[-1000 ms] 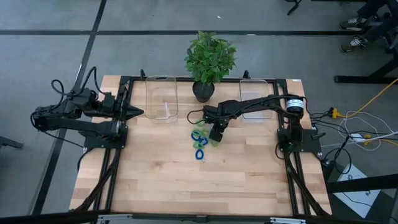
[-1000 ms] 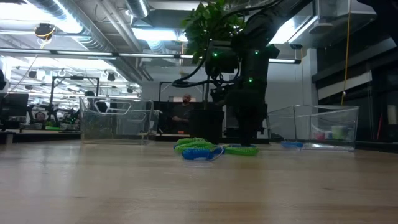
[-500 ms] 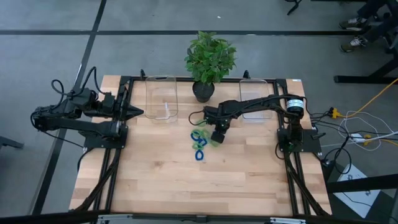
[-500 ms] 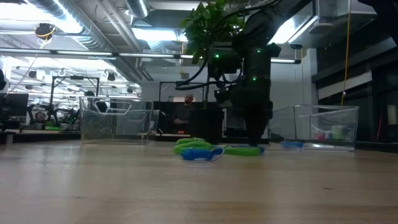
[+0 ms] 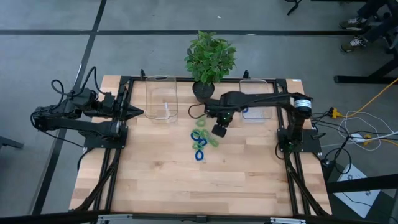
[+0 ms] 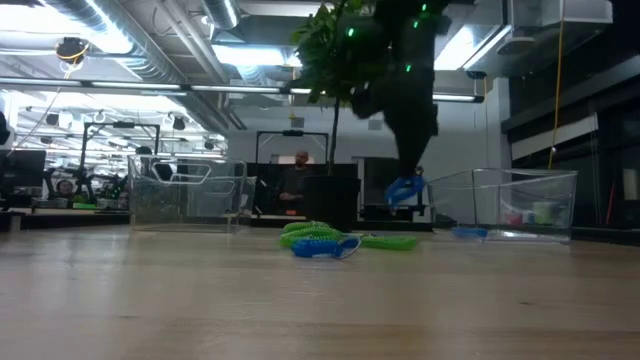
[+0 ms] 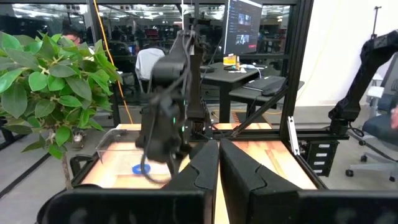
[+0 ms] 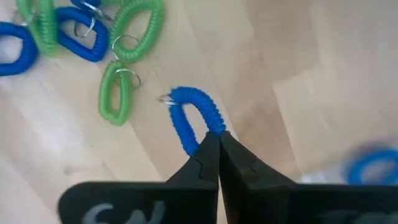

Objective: Sort spring keychains
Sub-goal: Put the blue spring keychain into the right transparent bin

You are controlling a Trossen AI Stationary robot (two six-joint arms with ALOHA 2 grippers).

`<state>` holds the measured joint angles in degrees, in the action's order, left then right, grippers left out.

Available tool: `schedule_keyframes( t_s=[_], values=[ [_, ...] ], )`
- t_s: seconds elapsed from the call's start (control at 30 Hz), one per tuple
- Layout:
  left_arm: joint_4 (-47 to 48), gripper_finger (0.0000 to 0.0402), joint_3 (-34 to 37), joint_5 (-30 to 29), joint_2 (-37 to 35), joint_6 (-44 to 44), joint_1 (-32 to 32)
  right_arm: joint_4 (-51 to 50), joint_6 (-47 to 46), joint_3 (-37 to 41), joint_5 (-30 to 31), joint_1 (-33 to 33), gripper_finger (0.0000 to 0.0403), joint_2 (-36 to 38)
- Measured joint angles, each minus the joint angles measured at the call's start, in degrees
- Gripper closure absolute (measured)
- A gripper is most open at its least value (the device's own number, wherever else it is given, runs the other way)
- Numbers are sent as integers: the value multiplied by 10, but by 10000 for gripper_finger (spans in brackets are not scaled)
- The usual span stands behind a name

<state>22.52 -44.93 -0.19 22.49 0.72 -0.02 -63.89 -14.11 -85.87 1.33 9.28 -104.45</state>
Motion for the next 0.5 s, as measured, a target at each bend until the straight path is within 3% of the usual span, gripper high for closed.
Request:
schedule_keyframes(
  t_s=[0.27, 0.5],
  values=[
    [0, 393, 0, 0, 0, 0, 0, -89, -79, -24, 50, -1, 403, 108],
    [0, 389, 0, 0, 0, 0, 0, -113, -183, -41, 55, -1, 403, 211]
  ],
)
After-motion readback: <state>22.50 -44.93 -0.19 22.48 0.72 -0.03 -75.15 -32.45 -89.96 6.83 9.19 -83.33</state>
